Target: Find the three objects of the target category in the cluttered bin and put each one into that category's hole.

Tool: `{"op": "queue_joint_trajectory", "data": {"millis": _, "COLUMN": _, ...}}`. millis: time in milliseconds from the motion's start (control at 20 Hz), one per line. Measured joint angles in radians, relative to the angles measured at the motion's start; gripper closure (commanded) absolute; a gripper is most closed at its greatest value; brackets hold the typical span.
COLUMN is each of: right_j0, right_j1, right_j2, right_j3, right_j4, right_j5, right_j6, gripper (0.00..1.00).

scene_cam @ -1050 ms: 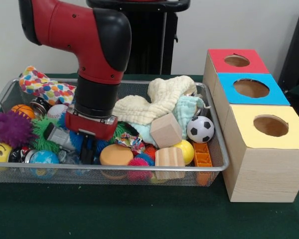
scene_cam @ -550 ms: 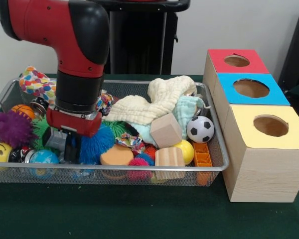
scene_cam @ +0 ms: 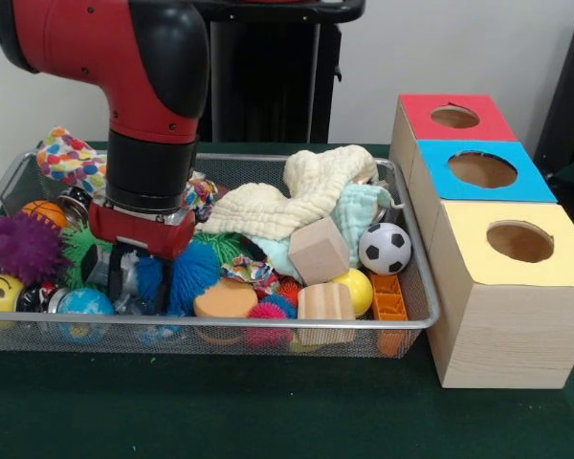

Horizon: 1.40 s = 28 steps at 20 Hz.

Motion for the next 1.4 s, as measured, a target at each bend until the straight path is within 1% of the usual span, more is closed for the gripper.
{"op": "queue_joint_trajectory", "data": {"millis": 450, "right_j0": 0.014, "right_j1": 0.004, "right_j2": -0.002, "right_j3": 0.0, "right_j4": 0.0, "right_j5": 0.059, "right_j6": 0.0, "gripper": 0.0}}
{"op": "queue_joint_trajectory", "data": {"millis": 1400, "right_j0": 0.017, "right_j1": 0.002, "right_j2": -0.008, "right_j3": 0.0, "right_j4": 0.0, "right_j5": 0.063, "right_j6": 0.0, "gripper": 0.0}}
